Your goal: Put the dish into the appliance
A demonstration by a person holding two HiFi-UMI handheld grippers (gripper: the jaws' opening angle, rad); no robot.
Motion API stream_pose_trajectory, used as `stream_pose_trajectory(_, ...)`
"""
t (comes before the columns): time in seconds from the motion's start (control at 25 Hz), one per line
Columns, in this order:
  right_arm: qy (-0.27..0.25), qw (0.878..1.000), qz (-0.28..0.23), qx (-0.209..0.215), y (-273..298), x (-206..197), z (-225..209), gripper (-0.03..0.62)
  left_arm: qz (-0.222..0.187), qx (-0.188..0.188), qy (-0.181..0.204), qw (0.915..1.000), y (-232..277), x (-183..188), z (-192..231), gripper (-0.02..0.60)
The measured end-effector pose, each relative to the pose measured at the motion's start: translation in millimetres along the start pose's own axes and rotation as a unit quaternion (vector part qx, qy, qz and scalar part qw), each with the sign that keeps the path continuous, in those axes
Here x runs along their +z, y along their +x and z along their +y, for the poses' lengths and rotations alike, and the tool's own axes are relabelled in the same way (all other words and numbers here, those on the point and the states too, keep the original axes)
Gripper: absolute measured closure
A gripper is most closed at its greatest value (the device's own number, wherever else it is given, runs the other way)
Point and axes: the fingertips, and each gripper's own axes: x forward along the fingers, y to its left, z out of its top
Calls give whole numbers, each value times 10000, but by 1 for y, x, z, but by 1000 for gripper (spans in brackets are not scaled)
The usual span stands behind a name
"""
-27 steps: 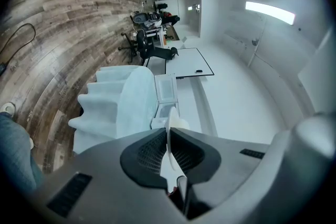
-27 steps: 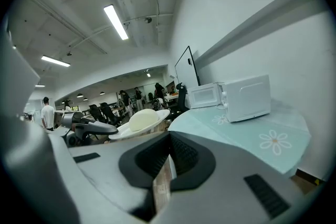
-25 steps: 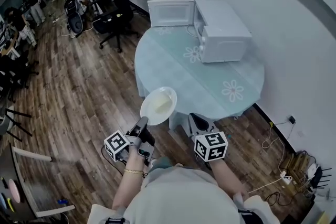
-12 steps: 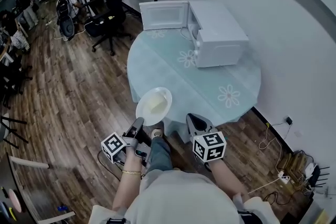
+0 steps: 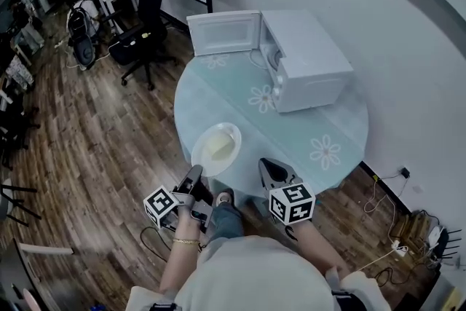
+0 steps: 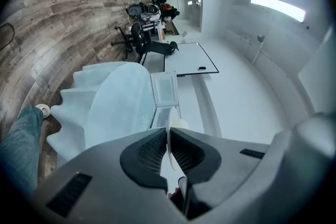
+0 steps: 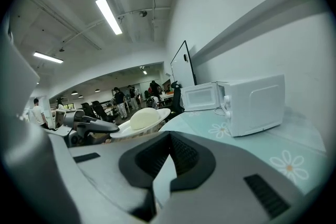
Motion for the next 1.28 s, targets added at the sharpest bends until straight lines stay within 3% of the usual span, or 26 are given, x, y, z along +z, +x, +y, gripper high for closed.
stream_pose_trajectory(0.56,127,9990,18,-440,125,59,-33,589,573,232,210,9979,122,99,-3,549)
stream_pose_trajectory(0.72,175,9977,-59,-646,149,74,-45,589,826,137,214,9963,159,116,-8,549)
stream_pose_trajectory(1.28,415,9913,-133,-1238,200,98,-97,589,1616,307,320,9859,270,131,-5,549)
